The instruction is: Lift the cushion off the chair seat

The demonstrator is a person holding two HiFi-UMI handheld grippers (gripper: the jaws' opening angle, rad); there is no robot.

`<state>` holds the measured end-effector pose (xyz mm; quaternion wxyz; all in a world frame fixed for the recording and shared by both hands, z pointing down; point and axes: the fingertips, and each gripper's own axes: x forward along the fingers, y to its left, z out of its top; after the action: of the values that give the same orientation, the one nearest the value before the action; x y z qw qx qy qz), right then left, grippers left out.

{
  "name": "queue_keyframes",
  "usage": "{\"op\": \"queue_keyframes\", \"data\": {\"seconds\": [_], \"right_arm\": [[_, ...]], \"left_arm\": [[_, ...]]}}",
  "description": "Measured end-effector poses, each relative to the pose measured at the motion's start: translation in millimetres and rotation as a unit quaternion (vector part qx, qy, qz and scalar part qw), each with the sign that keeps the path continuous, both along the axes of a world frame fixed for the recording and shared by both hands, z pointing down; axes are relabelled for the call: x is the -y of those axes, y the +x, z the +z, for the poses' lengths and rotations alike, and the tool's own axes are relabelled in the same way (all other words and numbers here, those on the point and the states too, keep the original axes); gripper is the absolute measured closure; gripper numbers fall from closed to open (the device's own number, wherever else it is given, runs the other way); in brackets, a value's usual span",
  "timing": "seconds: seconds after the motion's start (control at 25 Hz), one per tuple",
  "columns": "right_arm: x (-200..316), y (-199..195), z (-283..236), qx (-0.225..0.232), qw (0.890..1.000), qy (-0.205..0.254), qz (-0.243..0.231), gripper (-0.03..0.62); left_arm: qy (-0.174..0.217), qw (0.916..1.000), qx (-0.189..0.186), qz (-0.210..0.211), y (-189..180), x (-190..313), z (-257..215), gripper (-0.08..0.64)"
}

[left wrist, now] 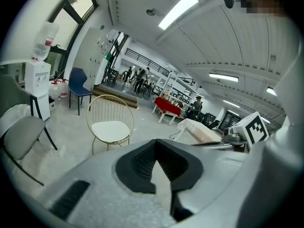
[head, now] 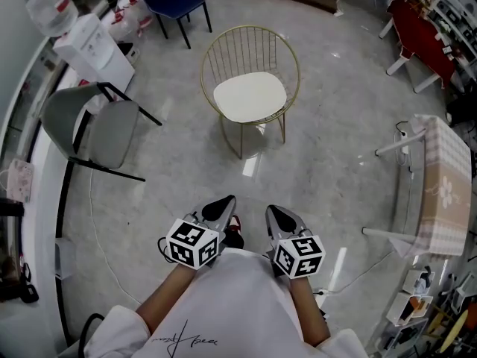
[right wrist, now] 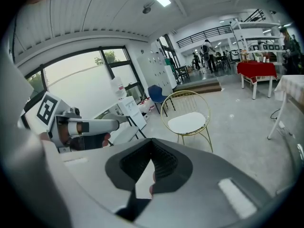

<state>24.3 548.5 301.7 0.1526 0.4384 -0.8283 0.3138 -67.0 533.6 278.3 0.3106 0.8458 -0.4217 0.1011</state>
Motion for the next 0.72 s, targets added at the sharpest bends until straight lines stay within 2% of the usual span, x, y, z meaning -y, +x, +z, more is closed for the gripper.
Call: {"op": "queue_keyframes", "data": {"seconds": [0.32, 0.72], "right_arm": [[33, -19, 7, -0.01, 1.0, -0.015, -0.004, 0.586], [50, -25, 15, -0.017, 0.999, -0.028, -0.011, 0.586]], "left_arm": [[0.003, 0.9997, 0.008, 0.021, -16, 34, 4, 0.555], [-0.014, 0.9993, 0.016, 0.03, -18, 43, 16, 0.555]]}}
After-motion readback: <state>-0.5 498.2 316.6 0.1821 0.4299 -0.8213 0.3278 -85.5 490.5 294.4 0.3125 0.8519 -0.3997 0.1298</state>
